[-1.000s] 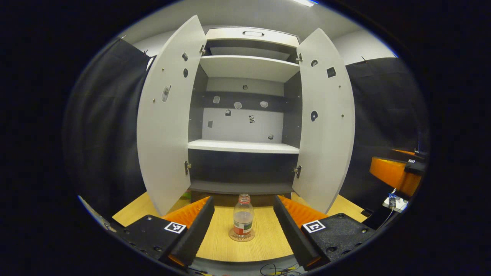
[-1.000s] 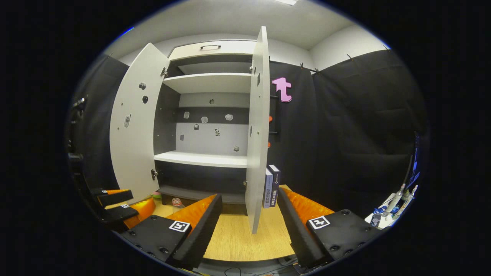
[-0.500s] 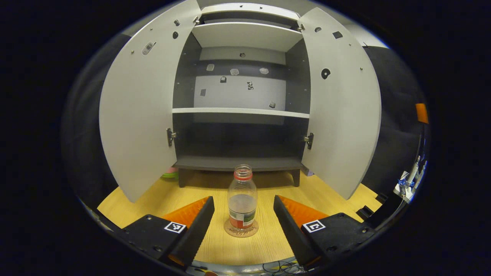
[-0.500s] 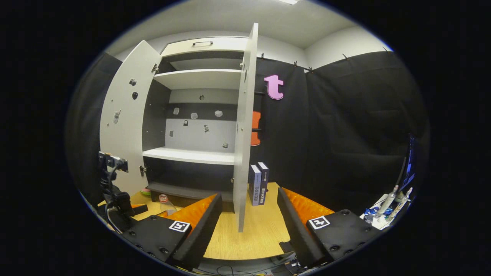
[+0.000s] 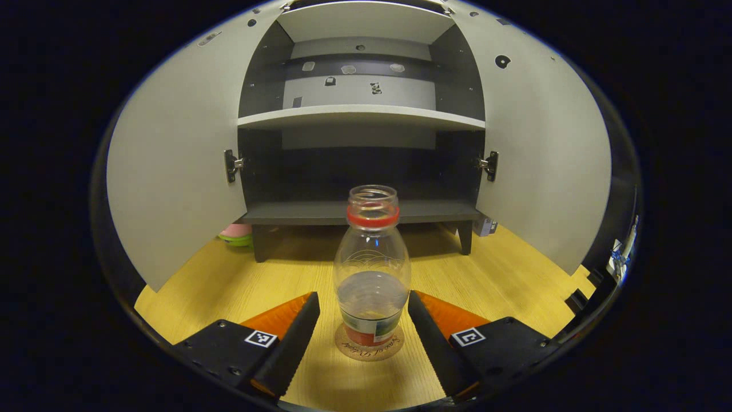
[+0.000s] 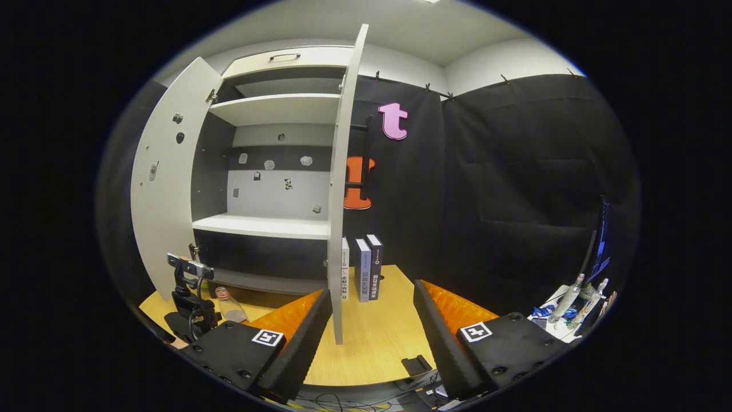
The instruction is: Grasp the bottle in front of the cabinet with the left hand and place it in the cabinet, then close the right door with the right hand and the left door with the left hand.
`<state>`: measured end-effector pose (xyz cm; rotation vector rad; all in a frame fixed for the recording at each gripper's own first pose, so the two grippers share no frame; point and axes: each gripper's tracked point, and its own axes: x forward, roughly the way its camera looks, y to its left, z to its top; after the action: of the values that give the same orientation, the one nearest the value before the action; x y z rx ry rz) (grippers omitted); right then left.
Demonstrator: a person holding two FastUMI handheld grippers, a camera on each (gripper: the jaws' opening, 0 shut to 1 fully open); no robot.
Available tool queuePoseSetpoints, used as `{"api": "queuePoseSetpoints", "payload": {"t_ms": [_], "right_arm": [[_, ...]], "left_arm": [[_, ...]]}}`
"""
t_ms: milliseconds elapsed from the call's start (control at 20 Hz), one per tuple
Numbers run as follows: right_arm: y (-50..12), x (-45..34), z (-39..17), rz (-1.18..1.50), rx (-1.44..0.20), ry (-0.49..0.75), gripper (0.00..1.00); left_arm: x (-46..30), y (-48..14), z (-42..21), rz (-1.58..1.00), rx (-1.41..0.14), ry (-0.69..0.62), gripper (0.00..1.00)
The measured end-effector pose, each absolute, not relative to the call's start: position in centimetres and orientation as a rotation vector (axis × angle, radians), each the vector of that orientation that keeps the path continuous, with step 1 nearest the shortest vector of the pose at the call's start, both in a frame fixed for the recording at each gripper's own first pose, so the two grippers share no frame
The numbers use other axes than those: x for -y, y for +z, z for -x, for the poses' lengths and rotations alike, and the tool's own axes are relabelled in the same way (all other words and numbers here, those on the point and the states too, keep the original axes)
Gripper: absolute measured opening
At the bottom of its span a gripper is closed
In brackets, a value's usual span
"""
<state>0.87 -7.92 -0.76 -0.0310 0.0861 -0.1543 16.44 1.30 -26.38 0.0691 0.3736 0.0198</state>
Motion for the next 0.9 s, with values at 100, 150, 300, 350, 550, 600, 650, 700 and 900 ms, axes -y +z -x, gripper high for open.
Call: {"api": "queuePoseSetpoints", "payload": {"t_ms": [100, 150, 300, 350, 550, 600, 650, 700, 900], "right_arm": [[-0.8, 8.2, -1.4, 0.039, -0.092, -0.157, 0.96], [-0.9, 8.4, -1.6, 0.041, -0.094, -0.155, 0.96], [-0.9, 8.3, -2.5, 0.035, -0.096, -0.134, 0.96], [-1.0, 8.3, -2.9, 0.032, -0.098, -0.122, 0.96], [-1.3, 8.3, -4.2, 0.020, -0.105, -0.062, 0.96], [-1.3, 8.5, -4.5, 0.019, -0.104, -0.046, 0.96], [-1.3, 8.7, -4.7, 0.020, -0.103, -0.031, 0.96], [-1.3, 8.9, -5.0, 0.020, -0.103, -0.016, 0.96], [-1.7, 9.6, -5.9, 0.006, -0.108, 0.052, 0.96]], "left_arm": [[-1.2, -27.0, -17.0, -0.068, -0.390, 0.022, 0.95], [-1.1, -27.1, -17.2, -0.068, -0.394, 0.023, 0.95], [-0.7, -26.4, -17.3, -0.064, -0.393, 0.017, 0.91], [-0.6, -26.0, -17.1, -0.068, -0.396, 0.015, 0.77], [0.5, -23.3, -16.2, -0.056, -0.418, 0.007, 0.75], [0.9, -22.2, -16.0, -0.046, -0.412, 0.006, 0.75], [1.4, -21.1, -15.8, -0.035, -0.406, 0.000, 0.75], [1.9, -19.9, -15.6, -0.029, -0.404, -0.006, 0.75], [3.1, -15.2, -14.7, -0.042, -0.426, 0.001, 0.75]]}}
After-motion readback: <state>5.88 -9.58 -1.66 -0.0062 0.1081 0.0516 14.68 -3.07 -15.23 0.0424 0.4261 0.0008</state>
